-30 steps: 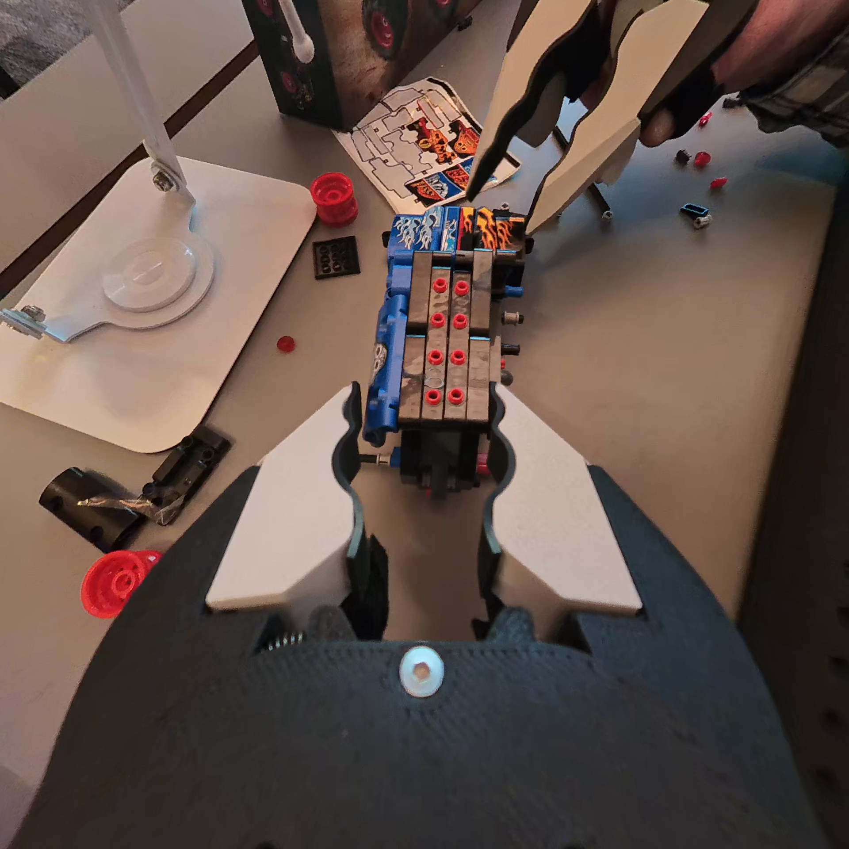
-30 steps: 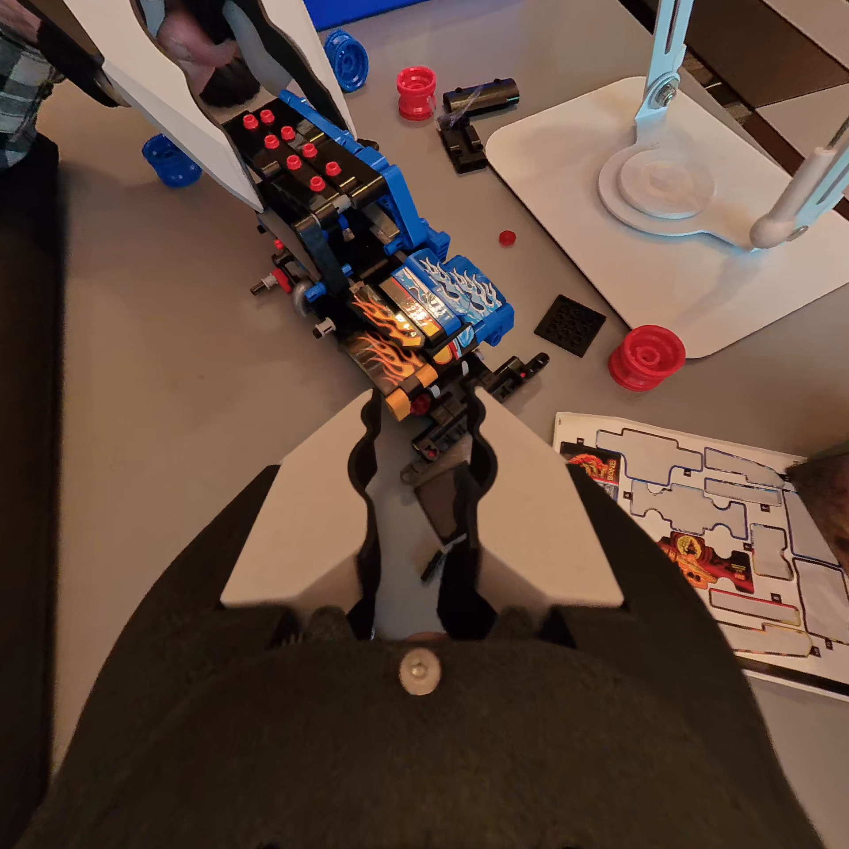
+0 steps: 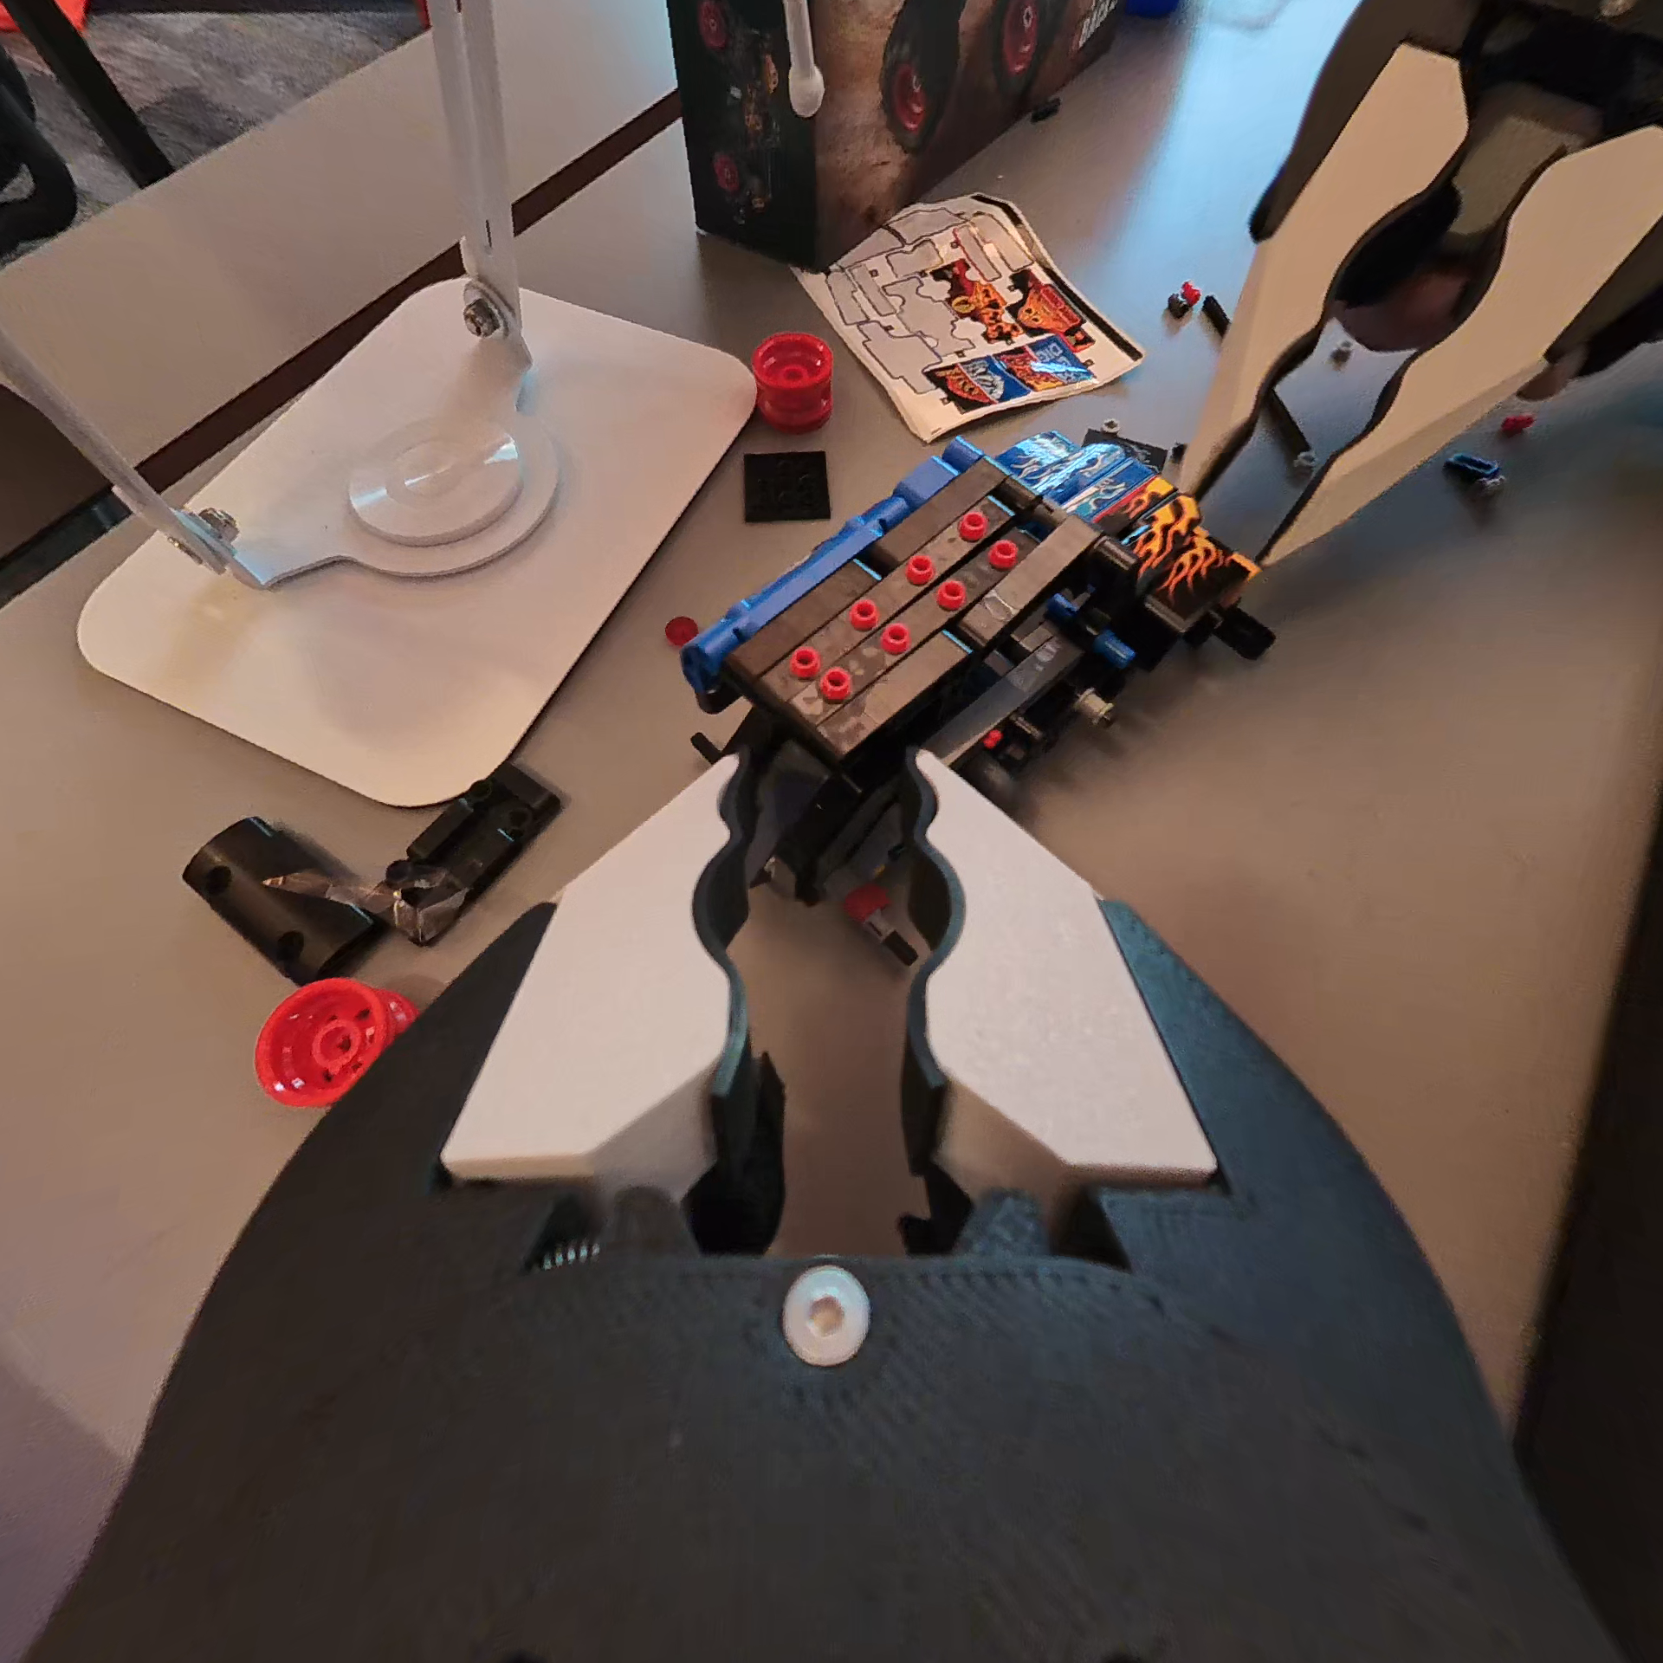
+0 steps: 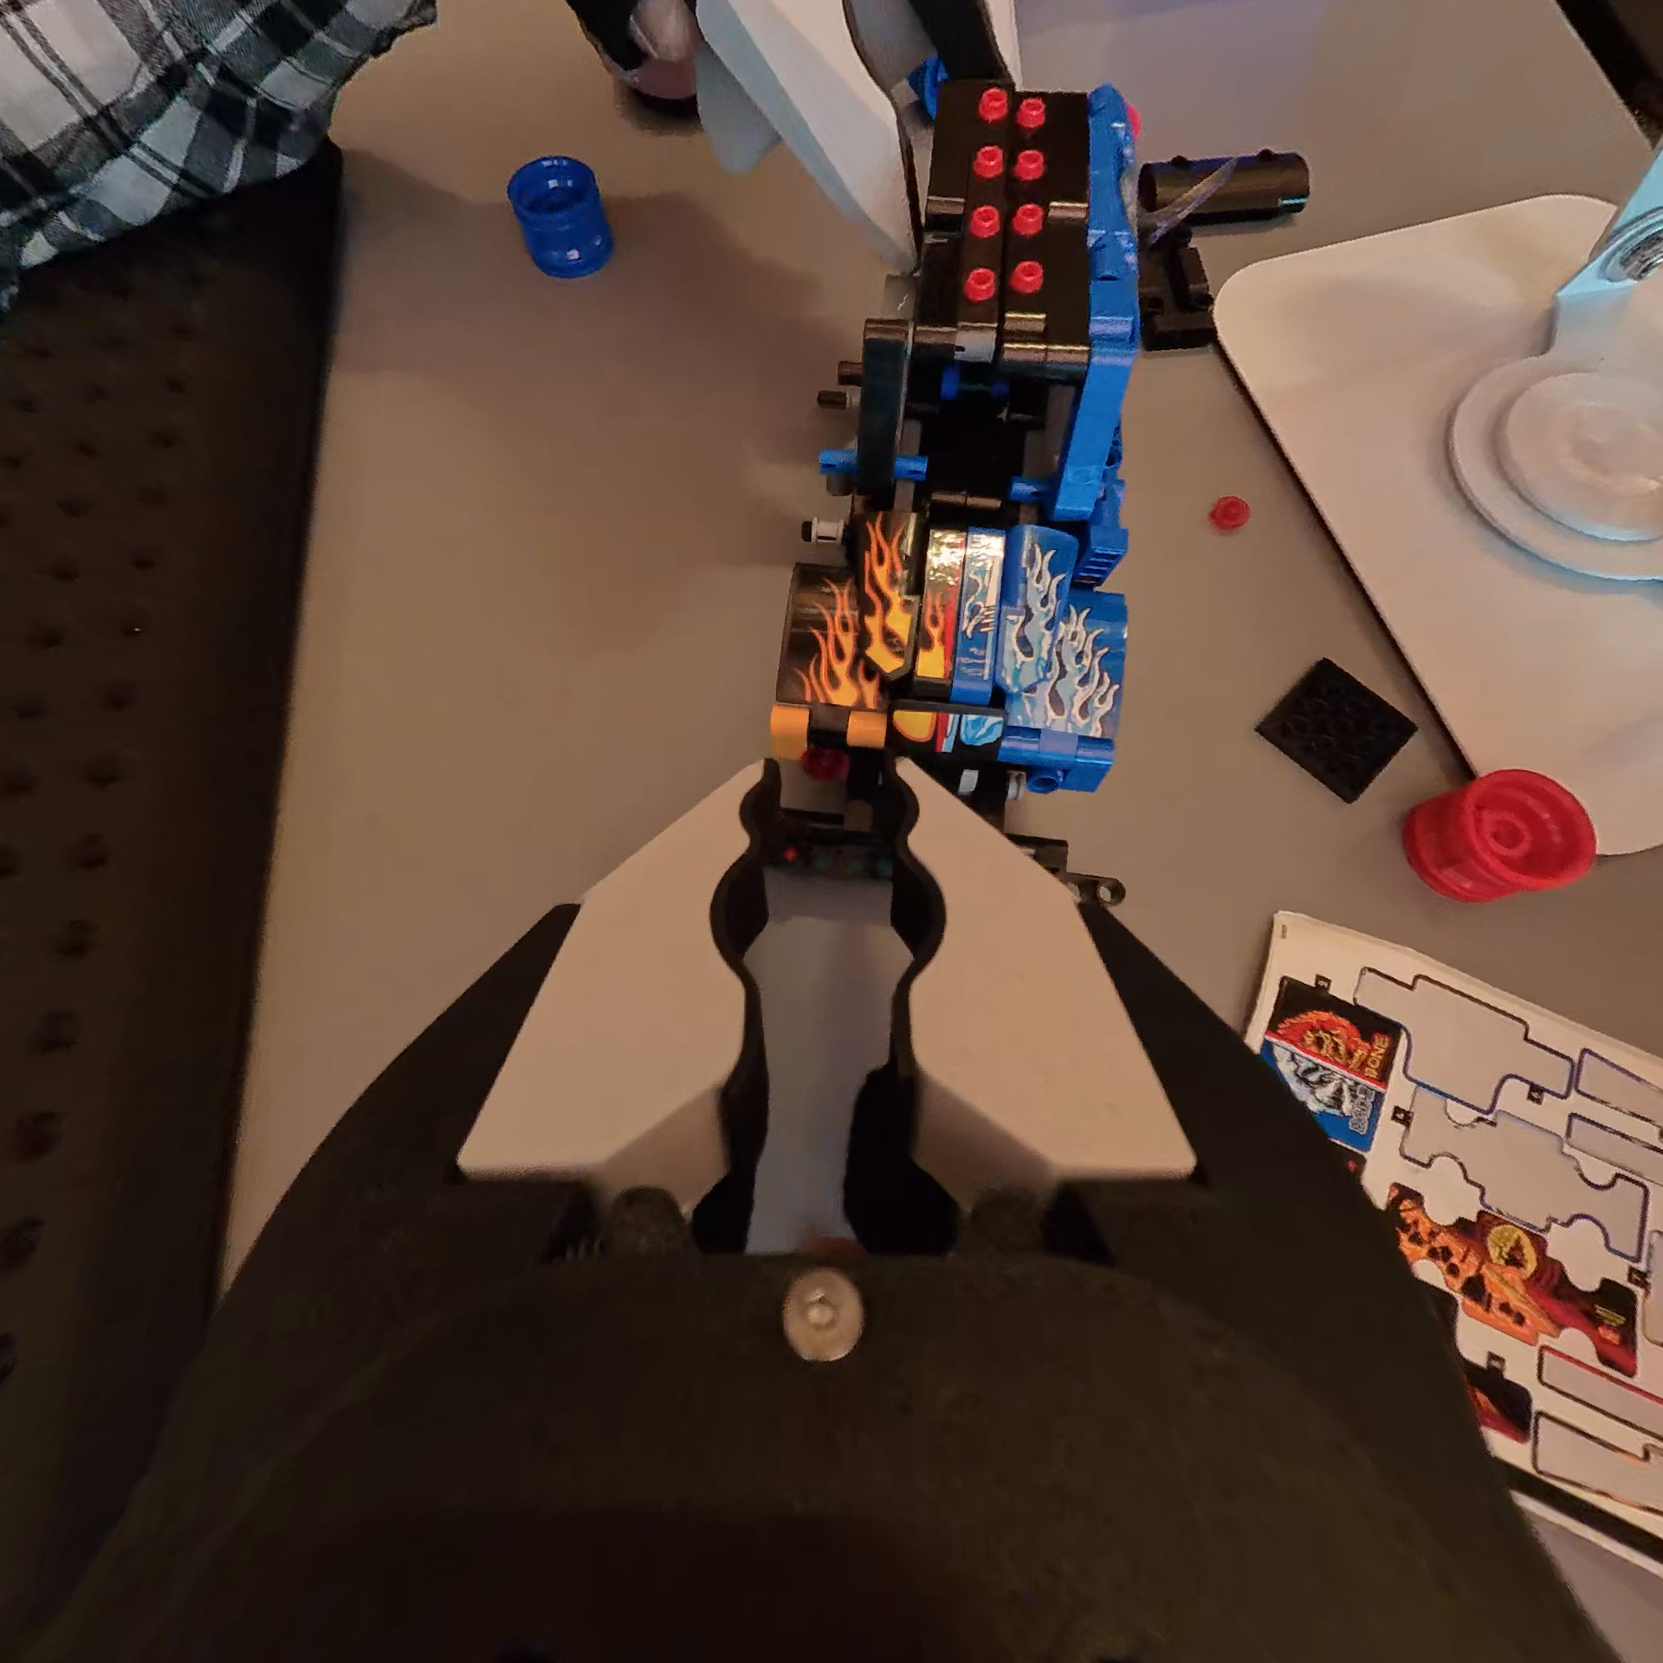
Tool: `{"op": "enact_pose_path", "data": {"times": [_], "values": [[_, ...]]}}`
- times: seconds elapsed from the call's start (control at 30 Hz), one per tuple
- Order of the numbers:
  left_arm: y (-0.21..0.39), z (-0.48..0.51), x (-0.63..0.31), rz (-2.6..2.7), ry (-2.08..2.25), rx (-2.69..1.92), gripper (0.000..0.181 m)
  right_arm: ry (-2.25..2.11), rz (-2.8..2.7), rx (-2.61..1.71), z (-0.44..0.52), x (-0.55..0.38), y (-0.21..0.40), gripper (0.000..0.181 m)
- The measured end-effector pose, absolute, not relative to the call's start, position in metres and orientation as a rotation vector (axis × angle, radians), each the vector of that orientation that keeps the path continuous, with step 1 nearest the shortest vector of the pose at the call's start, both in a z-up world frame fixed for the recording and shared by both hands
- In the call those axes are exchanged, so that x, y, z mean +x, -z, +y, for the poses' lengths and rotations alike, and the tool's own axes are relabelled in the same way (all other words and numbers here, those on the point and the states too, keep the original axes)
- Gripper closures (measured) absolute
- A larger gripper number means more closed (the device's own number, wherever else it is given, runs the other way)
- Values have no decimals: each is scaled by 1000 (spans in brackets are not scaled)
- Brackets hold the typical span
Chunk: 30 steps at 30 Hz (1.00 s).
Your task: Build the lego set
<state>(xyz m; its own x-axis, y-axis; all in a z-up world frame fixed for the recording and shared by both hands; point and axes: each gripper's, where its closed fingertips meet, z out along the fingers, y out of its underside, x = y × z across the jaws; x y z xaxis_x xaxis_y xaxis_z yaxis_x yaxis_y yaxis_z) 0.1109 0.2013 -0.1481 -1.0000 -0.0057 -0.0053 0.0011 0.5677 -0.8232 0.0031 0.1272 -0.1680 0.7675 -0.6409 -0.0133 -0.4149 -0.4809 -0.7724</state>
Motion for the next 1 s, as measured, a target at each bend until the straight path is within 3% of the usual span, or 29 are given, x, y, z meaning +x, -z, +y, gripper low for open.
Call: {"op": "enact_pose_path", "data": {"times": [0.13,0.3,0.5,1.0], "values": [[148,199,106,2784,1465,23,151,422,820,-2094,120,11,156,156],[148,192,91,2810,1483,90,152,511,888,-1997,113,27,145,129],[148,183,78,2812,1478,154,150,501,894,-2002,110,31,152,138],[150,179,72,2820,1493,192,149,261,996,-1716,97,35,145,139]]}}
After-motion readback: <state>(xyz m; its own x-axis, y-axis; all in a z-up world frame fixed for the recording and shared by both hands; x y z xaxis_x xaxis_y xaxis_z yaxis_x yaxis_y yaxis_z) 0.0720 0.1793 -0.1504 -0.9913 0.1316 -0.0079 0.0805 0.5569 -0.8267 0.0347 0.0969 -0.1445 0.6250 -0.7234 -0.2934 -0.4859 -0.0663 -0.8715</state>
